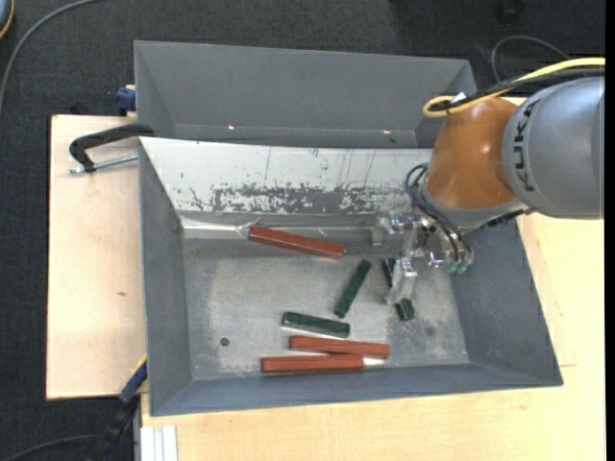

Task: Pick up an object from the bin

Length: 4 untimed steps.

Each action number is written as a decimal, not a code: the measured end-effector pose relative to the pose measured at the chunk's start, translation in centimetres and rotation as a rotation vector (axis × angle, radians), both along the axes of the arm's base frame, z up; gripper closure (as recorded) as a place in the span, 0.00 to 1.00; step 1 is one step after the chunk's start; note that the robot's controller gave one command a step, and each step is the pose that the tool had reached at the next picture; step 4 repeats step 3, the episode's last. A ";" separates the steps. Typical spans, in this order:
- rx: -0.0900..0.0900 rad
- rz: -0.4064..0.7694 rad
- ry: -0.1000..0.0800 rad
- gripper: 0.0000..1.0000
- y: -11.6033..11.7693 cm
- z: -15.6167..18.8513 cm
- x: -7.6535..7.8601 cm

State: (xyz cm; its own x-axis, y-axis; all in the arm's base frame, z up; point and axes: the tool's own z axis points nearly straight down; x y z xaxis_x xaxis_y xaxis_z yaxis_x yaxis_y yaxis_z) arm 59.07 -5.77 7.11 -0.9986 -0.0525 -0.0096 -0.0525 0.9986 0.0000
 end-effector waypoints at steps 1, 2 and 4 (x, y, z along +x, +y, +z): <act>-0.002 0.660 0.003 0.00 6.5 0.0 -0.4; -0.003 0.658 0.004 1.00 6.4 0.0 -0.4; -0.008 0.890 -0.006 1.00 8.8 15.2 -0.3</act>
Offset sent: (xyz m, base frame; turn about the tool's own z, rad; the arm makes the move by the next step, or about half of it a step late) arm -0.0051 0.0630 -0.0011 -0.6595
